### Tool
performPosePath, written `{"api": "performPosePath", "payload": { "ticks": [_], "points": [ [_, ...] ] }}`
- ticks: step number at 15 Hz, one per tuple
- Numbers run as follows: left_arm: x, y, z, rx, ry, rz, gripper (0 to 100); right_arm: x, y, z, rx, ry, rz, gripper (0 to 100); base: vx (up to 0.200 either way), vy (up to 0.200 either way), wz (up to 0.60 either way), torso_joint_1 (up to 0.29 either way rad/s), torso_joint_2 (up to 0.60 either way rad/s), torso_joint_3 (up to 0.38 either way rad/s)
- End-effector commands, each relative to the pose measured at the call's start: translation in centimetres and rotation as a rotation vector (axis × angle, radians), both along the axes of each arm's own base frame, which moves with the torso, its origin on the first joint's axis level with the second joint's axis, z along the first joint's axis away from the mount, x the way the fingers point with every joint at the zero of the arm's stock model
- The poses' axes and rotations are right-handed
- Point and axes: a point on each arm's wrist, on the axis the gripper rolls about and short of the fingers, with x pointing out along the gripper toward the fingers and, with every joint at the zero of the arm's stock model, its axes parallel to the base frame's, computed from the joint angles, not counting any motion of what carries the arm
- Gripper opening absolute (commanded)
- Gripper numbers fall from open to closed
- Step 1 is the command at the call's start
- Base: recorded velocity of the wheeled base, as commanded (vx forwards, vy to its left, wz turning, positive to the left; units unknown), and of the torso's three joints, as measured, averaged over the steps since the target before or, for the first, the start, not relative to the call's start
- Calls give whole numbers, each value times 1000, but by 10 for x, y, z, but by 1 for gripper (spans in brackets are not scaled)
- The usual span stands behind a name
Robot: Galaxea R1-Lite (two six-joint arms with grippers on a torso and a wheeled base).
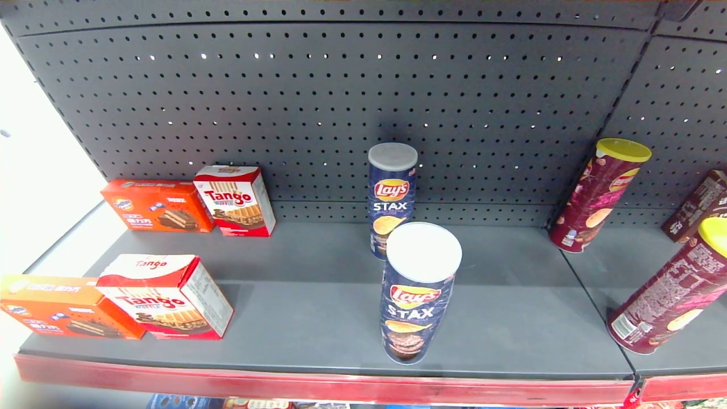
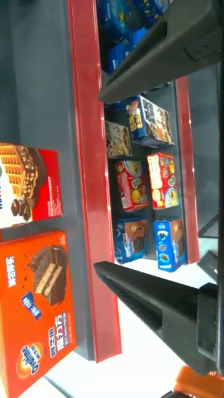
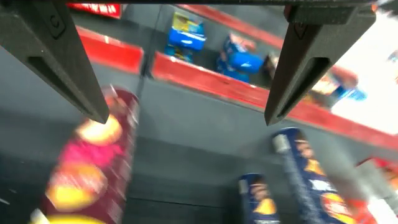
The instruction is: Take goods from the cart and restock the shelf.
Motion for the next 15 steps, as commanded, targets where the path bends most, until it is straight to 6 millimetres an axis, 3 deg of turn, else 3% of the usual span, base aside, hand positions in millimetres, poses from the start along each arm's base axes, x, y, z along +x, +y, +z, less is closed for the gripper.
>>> {"api": "performPosePath", "payload": {
  "ticks": [1, 4, 7, 15],
  "points": [
    [0, 0, 0, 0, 3, -1, 100, 64, 34, 57, -120, 179, 173, 100, 0, 0, 0, 0, 0, 0],
    [0, 0, 0, -3, 2, 3, 100, 98, 70, 69, -180, 268, 322, 100, 0, 0, 0, 0, 0, 0],
    [0, 0, 0, -3, 4, 3, 100, 126, 99, 60, -227, 320, 357, 100, 0, 0, 0, 0, 0, 0],
    [0, 0, 0, -3, 2, 3, 100, 163, 130, 53, -300, 379, 202, 100, 0, 0, 0, 0, 0, 0]
  ]
}}
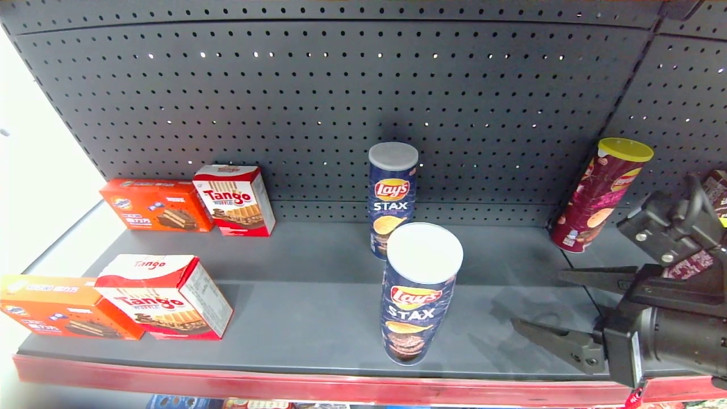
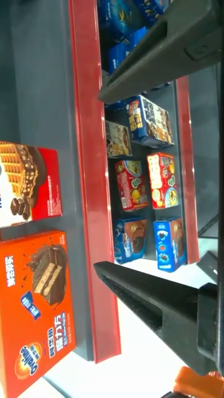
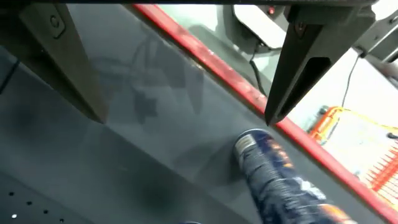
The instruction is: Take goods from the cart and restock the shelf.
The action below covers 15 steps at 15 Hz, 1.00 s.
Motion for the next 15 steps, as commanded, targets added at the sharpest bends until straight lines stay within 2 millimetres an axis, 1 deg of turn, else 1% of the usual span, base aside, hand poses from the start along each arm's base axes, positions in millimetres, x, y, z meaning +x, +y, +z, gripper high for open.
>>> {"api": "performPosePath", "payload": {
  "ticks": [1, 4, 6, 10, 15],
  "points": [
    [0, 0, 0, 0, 1, 0, 100, 9, 8, -8, -29, 35, 5, 100, 0, 0, 0, 0, 0, 0],
    [0, 0, 0, 0, 1, 0, 100, 12, 17, -17, -61, 70, 37, 100, 0, 0, 0, 0, 0, 0],
    [0, 0, 0, 0, 1, 0, 100, 18, 26, -21, -78, 85, 47, 100, 0, 0, 0, 0, 0, 0],
    [0, 0, 0, -1, 1, 0, 100, 28, 43, -23, -94, 97, 73, 100, 0, 0, 0, 0, 0, 0],
    [0, 0, 0, -10, 2, 5, 100, 45, 57, -26, -107, 110, 65, 100, 0, 0, 0, 0, 0, 0]
  ]
}}
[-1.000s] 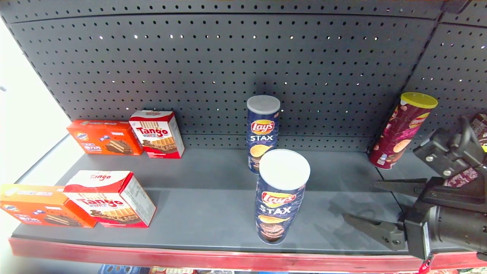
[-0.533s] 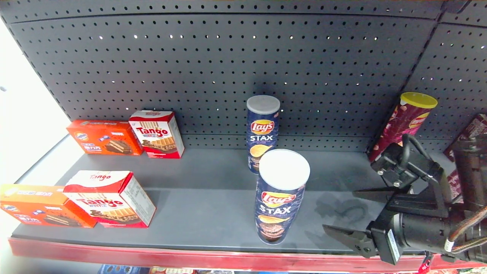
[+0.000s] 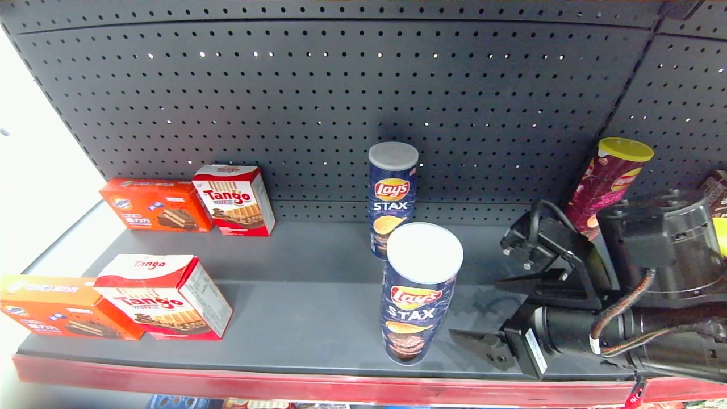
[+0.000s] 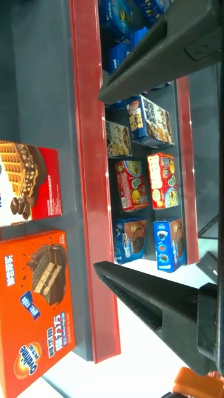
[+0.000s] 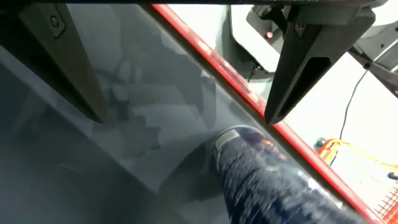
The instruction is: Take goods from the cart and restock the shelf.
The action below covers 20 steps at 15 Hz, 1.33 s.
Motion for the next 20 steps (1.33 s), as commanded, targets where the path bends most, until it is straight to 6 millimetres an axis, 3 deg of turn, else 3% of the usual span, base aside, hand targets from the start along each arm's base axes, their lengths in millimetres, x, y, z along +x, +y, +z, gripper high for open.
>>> {"api": "performPosePath", "payload": {
  "ticks": [1, 7, 13, 20],
  "points": [
    [0, 0, 0, -1, 1, 0, 100, 8, 7, -4, -14, 12, -4, 100, 0, 0, 0, 0, 0, 0],
    [0, 0, 0, -3, 1, 0, 100, 18, 14, -8, -29, 20, -15, 100, 0, 0, 0, 0, 0, 0],
    [0, 0, 0, -3, 3, 0, 100, 33, 6, -8, -41, -4, -56, 100, 0, 0, 0, 0, 0, 0],
    [0, 0, 0, -1, 1, 0, 100, 22, -5, -15, -56, 13, -60, 100, 0, 0, 0, 0, 0, 0]
  ]
}}
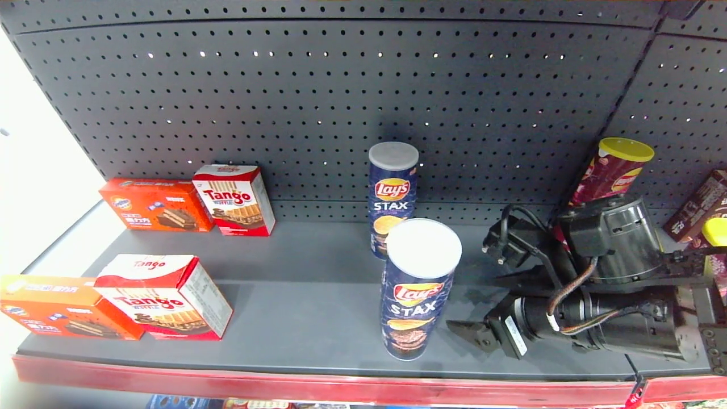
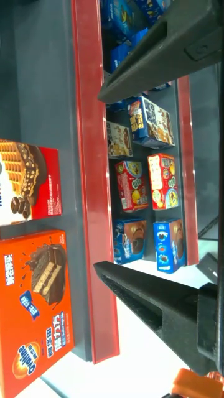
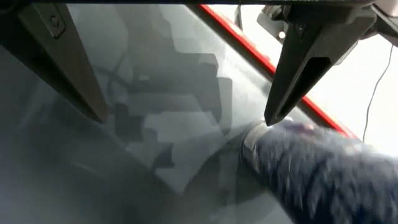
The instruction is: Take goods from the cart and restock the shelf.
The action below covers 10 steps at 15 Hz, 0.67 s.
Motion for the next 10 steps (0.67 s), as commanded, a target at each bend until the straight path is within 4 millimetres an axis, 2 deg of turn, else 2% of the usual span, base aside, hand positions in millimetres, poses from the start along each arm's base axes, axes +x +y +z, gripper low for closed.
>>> {"api": "performPosePath", "payload": {
  "ticks": [1, 3, 8, 10],
  "points": [
    [0, 0, 0, 0, 1, 0, 100, -3, -7, 1, 4, -5, -11, 100, 0, 0, 0, 0, 0, 0],
    [0, 0, 0, 2, 1, 0, 100, 1, -7, 2, 7, -8, -23, 100, 0, 0, 0, 0, 0, 0],
    [0, 0, 0, -1, 1, 0, 100, 21, 12, 1, 15, -17, -14, 100, 0, 0, 0, 0, 0, 0],
    [0, 0, 0, -1, 3, 0, 100, 22, 13, 1, 14, -16, -13, 100, 0, 0, 0, 0, 0, 0]
  ]
}}
